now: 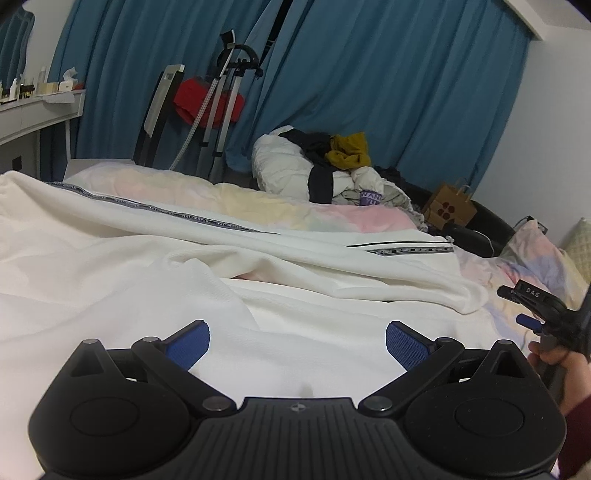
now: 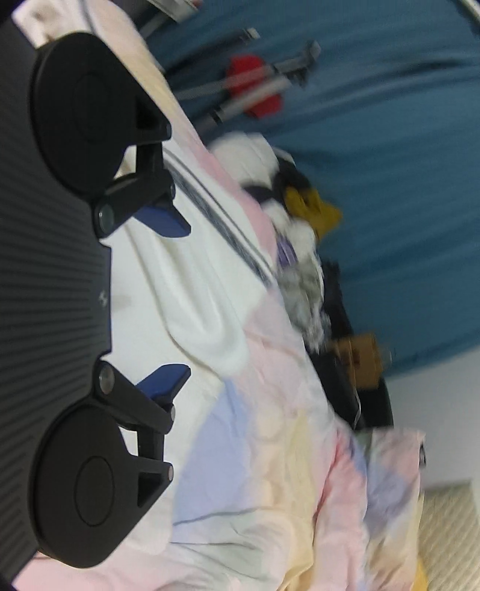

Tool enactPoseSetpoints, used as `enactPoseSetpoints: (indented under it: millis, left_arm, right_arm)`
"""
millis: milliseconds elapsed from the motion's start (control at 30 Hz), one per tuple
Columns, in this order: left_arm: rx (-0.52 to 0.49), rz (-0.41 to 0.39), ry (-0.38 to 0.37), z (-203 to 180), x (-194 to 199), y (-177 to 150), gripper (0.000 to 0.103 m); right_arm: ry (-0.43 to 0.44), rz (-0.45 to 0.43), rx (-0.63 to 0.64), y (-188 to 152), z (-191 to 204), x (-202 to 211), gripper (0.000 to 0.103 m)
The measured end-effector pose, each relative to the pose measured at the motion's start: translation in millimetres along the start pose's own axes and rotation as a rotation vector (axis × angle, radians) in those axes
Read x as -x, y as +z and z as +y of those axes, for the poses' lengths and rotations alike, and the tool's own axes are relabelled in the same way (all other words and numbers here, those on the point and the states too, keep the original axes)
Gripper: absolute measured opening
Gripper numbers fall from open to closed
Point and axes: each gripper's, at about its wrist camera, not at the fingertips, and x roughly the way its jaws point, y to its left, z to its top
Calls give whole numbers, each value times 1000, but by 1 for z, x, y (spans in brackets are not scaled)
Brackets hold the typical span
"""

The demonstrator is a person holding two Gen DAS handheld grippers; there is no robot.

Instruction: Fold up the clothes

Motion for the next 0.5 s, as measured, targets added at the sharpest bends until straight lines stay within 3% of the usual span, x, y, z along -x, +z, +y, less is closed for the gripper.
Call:
enactPoseSetpoints:
  millis: [300,400,500]
  left_arm:
    - [-23,-36,-5,9,65,-2,103]
    - [78,-26,8,32,88,0,103]
    - [231,15,32,68,104,-1,103]
  right_arm:
    - [244,-14,114,-27,64,96,78]
    - [276,10,166,-43,80,103,78]
    - [249,32,223,-51,90,93,77]
